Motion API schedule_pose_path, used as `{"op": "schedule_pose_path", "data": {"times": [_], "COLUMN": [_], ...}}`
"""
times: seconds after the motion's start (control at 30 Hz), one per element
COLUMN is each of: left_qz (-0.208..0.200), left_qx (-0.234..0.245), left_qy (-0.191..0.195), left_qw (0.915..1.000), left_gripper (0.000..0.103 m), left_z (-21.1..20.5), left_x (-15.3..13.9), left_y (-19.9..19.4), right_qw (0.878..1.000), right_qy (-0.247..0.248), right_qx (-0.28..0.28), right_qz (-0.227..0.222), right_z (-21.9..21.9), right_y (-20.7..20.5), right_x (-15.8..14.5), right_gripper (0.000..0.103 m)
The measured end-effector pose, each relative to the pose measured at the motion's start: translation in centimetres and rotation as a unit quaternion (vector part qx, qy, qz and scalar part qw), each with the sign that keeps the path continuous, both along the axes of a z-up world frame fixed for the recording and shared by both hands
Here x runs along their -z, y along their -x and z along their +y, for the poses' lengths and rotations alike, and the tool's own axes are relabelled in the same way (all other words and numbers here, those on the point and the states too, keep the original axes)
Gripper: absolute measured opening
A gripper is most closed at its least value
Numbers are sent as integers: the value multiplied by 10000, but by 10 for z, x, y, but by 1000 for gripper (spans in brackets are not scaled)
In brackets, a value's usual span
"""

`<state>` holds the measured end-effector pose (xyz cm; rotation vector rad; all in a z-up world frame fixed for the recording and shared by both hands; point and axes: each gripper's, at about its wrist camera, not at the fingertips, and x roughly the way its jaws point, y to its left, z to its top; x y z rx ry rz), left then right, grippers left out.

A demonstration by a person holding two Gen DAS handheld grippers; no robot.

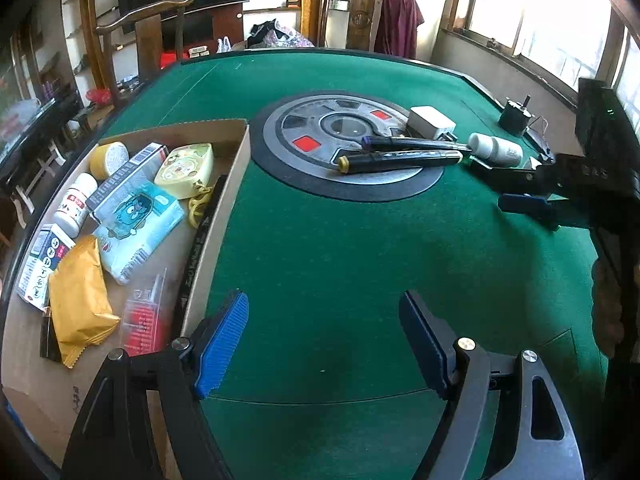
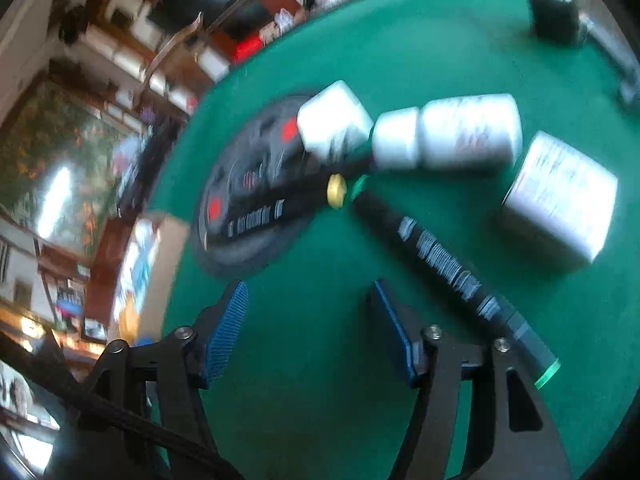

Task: Organize objects
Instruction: 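Grasp the black green-capped marker with the left gripper while the right gripper grasps the white barcode box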

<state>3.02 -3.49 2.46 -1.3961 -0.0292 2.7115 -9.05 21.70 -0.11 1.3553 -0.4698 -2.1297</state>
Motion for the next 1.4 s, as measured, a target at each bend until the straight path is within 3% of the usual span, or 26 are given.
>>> {"op": "schedule_pose_path", "data": {"times": [0.07, 0.13, 0.23, 0.33, 0.47, 0.63, 0.73, 0.9, 1.0, 1.13, 1.23, 1.3, 1.37, 1.4], "left_qz": [45, 34, 7, 13, -45, -65, -125, -239, -142, -159, -243, -187, -74, -10], "left_qx": [21, 38, 40, 52, 45, 4, 28, 204, 334, 445, 385, 359, 421, 491], "left_qy": [44, 32, 22, 72, 31, -72, -168, -414, -251, 222, 486, 371, 341, 347], "left_qw": [10000, 10000, 10000, 10000, 10000, 10000, 9998, 9986, 9990, 9986, 9978, 9985, 9985, 9982], "left_gripper": [72, 72, 72, 72, 72, 72, 72, 72, 72, 72, 74, 72, 61, 41], "left_z": [1, 1, 2, 4, 4, -1, 0, 15, 34, 58, 66, 64, 63, 63], "left_x": [-1, -1, -1, 0, 2, -2, -3, -3, 0, 9, 21, 22, 21, 19], "left_y": [-2, -3, -4, -6, -7, -7, -3, 8, 20, 40, 54, 54, 50, 47], "right_qw": [9973, 9937, 9877, 9840, 9862, 9996, 9982, 9972, 9904, 9686, 9542, 9522, 9541, 9557], "right_qy": [162, -196, -882, -1304, -1383, -277, 419, 644, 653, 114, -90, -34, 34, 42], "right_qx": [195, 492, 931, 1009, 779, 65, -390, 218, 923, 2159, 2756, 2896, 2892, 2861], "right_qz": [688, 986, 896, 680, 463, -59, -160, 305, 792, 1228, 1158, 973, 777, 691], "right_z": [7, 12, 16, 19, 9, -7, -17, 11, 44, 92, 122, 133, 139, 141], "right_y": [-11, -12, 0, 9, 6, -14, -25, -29, -34, -36, -25, -18, -8, -5], "right_x": [-30, -41, -24, -5, 2, 6, 4, -12, -27, -36, -29, -22, -15, -13], "right_gripper": [64, 72, 74, 74, 76, 77, 76, 77, 77, 77, 77, 77, 77, 77]}}
